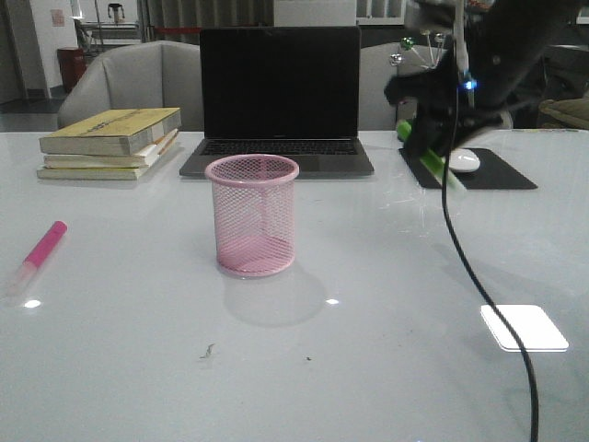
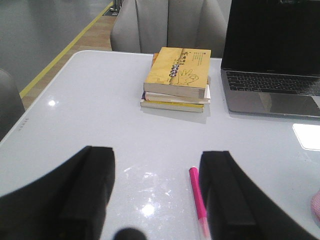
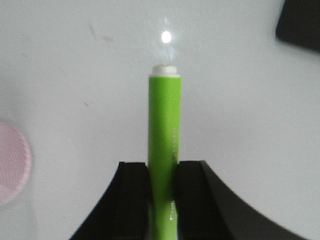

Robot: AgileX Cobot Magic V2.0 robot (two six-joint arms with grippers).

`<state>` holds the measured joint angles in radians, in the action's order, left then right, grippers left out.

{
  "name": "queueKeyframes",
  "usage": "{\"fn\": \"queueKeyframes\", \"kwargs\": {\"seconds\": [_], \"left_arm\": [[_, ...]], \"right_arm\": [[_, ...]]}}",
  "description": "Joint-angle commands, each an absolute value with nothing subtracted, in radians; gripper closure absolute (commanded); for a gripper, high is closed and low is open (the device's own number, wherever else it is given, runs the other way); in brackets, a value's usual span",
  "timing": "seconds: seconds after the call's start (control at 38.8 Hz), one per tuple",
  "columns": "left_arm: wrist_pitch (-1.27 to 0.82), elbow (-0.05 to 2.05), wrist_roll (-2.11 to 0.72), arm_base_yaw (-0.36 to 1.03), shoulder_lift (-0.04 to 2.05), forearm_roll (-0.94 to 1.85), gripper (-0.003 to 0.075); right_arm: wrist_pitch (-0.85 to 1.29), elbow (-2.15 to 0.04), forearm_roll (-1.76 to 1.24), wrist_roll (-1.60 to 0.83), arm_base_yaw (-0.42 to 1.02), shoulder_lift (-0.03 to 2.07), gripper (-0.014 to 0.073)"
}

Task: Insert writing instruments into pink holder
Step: 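Lift the green marker upright and carry it above the pink holder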

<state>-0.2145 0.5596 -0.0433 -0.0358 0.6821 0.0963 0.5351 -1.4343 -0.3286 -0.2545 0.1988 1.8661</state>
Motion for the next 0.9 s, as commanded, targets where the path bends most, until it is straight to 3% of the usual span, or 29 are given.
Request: {"fn": "queueKeyframes", "kwargs": {"seconds": [0.0,0.23,0.57,0.88], "left_arm": [[-0.144,0.592,-0.037,-0.030,0.685,0.103,0.0273],[-0.144,0.592,-0.037,-0.030,0.685,0.103,0.0273],[-0.144,0.592,-0.037,-0.030,0.685,0.103,0.0273],[-0.144,0.592,-0.037,-0.030,0.685,0.103,0.0273]], "right_arm": [[0.426,-1.468,-0.350,-0.262,0.244,1.736,0.0537],[0.225,-1.419,-0.350,-0.262,0.383,1.630,0.0537],[-0.340,-1.188,-0.354,-0.261,0.600,1.661,0.0537],[-0.442,-1.186,-0.353,-0.260,0.623,1.795,0.0537]]}}
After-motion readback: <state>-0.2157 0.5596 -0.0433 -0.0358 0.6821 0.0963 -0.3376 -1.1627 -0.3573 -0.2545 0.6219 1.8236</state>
